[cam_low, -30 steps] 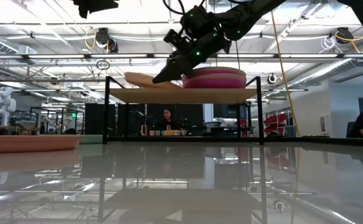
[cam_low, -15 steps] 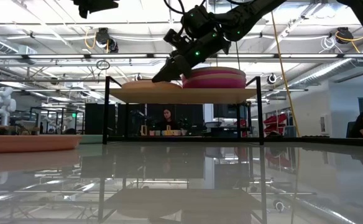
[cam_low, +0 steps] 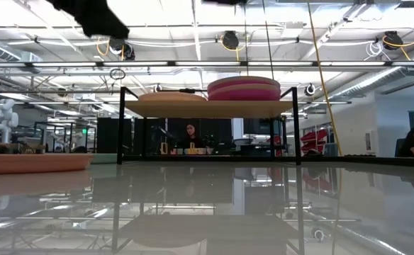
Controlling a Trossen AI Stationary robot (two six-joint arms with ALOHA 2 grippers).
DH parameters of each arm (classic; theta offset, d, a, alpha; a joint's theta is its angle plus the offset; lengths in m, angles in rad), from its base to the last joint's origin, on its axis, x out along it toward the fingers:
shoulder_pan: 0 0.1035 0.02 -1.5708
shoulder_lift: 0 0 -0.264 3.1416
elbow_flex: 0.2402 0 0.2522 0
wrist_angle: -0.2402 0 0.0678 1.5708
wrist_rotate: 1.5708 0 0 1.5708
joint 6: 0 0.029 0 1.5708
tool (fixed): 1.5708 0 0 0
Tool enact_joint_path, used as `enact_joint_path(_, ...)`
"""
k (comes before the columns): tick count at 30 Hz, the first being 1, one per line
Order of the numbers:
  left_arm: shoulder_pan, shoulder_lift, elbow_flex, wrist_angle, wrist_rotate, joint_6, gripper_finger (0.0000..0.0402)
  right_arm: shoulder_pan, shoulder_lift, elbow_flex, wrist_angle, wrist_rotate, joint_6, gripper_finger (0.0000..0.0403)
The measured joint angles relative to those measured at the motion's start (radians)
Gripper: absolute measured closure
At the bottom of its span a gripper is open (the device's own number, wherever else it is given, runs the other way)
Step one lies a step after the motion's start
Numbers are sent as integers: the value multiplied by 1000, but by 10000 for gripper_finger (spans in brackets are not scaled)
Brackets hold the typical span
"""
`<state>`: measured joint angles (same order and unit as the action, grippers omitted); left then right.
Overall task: Place and stack plates onto a shelf
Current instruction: Stack the brown plate on the light orange plate on the shelf
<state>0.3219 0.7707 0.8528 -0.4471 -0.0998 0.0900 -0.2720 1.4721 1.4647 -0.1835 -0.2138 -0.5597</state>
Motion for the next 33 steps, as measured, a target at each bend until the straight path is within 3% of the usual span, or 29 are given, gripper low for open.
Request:
enact_joint_path(7, -217, 179, 0, -244, -3, -103, 232, 59, -213, 0, -121, 0, 67, 267)
enact_joint_path(15, -415, 455, 0, -387, -102, -67, 232, 132, -288, 0, -185, 0, 85, 268)
enact_joint_path(21, -421, 597, 0, -378, -99, 39, 232, 165, -271, -1, -217, 2, 85, 268)
enact_joint_path(27, -371, 661, 0, -374, -91, 201, 232, 184, -260, -33, -171, 3, 85, 268)
enact_joint_path(33, -237, 671, 0, -354, 34, 332, 232, 185, -260, -110, -62, 4, 80, 268)
